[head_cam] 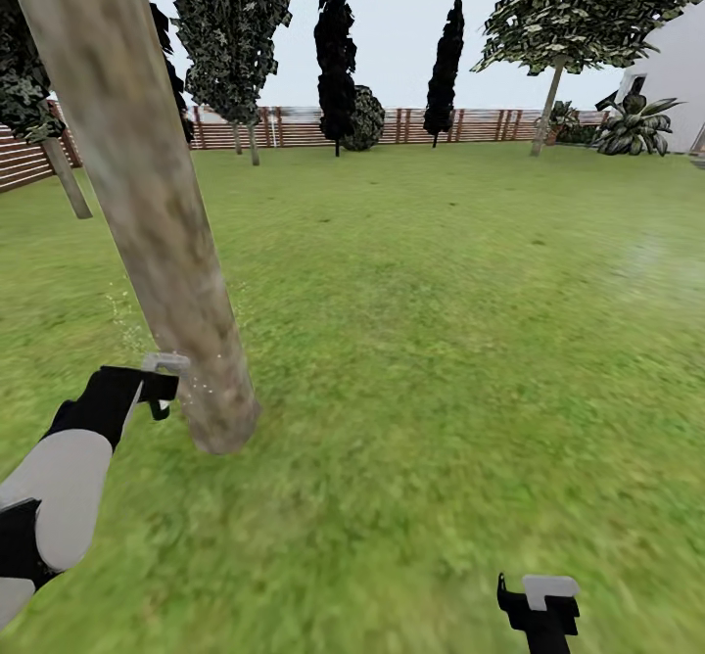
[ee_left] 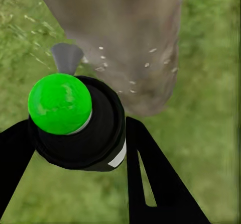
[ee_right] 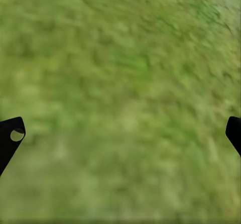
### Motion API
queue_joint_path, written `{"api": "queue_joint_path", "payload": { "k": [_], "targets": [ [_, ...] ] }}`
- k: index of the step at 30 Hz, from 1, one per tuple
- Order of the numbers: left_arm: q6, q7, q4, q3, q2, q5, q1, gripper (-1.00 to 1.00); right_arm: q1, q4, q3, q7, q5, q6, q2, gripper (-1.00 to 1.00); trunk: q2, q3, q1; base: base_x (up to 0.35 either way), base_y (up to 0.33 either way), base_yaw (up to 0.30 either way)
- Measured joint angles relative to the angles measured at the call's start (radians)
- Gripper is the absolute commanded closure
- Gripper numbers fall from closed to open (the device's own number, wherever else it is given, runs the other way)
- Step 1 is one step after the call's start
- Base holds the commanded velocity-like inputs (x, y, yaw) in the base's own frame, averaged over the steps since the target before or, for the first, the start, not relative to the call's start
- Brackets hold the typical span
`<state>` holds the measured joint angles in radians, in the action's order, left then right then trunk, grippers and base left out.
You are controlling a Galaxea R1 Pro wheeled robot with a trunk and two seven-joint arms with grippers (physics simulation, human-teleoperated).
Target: In the garden, pick up the pesticide atomizer on the floor and spray pesticide onto both trees until each tree trunk is fully covered.
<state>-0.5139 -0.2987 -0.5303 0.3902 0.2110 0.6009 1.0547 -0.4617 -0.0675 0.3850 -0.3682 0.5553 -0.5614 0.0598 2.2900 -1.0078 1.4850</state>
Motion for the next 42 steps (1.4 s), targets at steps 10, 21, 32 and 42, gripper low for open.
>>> {"api": "queue_joint_path", "payload": {
  "k": [10, 21, 32, 42],
  "targets": [
    [-0.029, -0.005, -0.092, 0.001, -0.001, -0.008, -0.001, 1.00, 0.000, -0.001, 0.000, 0.000, 0.000, 0.000, 0.002, -1.00, 0.000, 0.000, 0.000, 0.106, -0.181, 0.026],
    [-0.029, -0.006, -0.094, 0.001, -0.001, -0.008, 0.000, 1.00, 0.000, -0.002, 0.000, 0.000, 0.000, 0.000, 0.002, -1.00, 0.000, 0.000, 0.000, -0.075, -0.274, 0.010],
    [-0.024, 0.010, -0.074, 0.023, 0.014, -0.004, -0.018, 1.00, 0.000, -0.002, 0.000, 0.000, 0.000, 0.000, 0.000, -1.00, 0.000, 0.000, 0.000, 0.074, -0.270, 0.096],
    [-0.019, 0.013, -0.075, 0.071, 0.071, -0.006, -0.100, 1.00, 0.000, -0.001, 0.000, 0.000, 0.000, 0.000, 0.000, -1.00, 0.000, 0.000, 0.000, 0.169, -0.251, 0.152]
  ]
}}
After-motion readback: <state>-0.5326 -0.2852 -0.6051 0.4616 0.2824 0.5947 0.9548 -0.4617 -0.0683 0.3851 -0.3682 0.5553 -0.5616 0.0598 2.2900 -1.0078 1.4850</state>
